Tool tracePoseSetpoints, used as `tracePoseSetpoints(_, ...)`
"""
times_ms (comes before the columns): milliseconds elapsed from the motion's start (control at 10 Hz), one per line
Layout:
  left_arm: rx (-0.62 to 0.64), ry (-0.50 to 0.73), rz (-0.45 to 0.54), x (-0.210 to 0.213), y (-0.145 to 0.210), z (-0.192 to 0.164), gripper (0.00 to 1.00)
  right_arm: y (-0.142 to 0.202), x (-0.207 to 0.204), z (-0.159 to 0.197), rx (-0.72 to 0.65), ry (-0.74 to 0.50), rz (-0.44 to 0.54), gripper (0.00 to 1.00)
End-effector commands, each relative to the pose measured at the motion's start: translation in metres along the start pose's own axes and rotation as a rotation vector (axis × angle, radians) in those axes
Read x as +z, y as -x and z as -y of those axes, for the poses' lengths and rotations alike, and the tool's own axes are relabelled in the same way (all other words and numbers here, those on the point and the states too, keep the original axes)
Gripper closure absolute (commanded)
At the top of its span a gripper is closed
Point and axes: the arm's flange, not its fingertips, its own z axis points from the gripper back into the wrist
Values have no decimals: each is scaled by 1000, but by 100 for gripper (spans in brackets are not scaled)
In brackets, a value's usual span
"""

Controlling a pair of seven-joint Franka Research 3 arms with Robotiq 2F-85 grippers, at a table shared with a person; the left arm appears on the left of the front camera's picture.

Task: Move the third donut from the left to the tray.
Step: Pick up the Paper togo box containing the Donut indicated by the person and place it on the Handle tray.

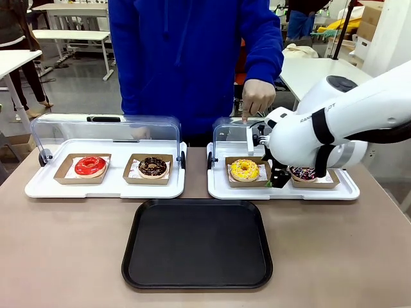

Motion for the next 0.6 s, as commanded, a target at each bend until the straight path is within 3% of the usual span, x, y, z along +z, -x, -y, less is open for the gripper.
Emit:
tracePoseSetpoints(0,-12,7,0,1,-1,1,0,-8,-7,9,-1,-23,-19,0)
tracePoseSetpoints(500,-12,7,0,1,-1,1,0,-7,-30,10,19,-33,-55,0)
